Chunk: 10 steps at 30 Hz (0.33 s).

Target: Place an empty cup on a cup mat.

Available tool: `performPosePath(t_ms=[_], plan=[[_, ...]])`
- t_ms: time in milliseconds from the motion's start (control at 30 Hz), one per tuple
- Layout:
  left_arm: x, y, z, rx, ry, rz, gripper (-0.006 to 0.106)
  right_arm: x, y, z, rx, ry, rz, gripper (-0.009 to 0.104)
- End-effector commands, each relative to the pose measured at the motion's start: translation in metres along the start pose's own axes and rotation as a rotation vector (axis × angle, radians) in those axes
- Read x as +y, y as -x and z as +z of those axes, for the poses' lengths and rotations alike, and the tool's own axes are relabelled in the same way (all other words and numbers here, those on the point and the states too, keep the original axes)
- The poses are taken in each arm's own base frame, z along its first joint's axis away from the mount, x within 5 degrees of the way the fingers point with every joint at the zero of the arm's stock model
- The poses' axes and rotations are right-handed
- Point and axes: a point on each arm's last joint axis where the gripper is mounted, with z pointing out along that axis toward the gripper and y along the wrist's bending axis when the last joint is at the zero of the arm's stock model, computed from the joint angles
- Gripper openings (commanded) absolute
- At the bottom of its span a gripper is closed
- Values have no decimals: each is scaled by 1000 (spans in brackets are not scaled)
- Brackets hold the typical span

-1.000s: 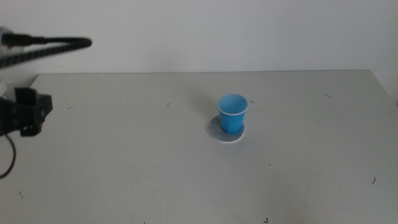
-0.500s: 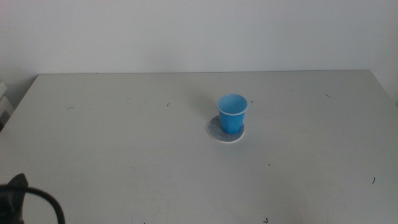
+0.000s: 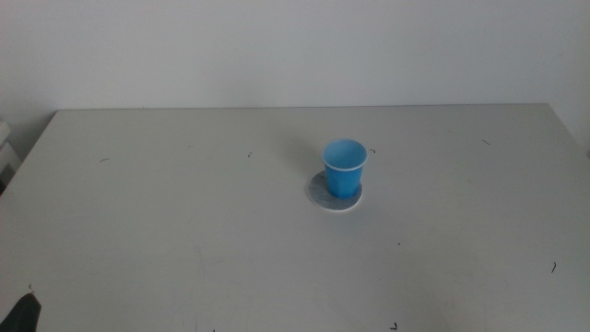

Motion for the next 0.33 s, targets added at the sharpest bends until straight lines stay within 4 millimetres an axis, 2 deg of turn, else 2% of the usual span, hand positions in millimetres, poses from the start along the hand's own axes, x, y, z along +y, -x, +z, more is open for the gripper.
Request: performPosePath(t_ms=[0,300], plan=[[-2,7,-1,-70,-18,-24,105,0,12,-3,-109,2,-17,94],[-1,7,-4,-93,-20,-25,105,0,12,-3,-109,2,-17,94]])
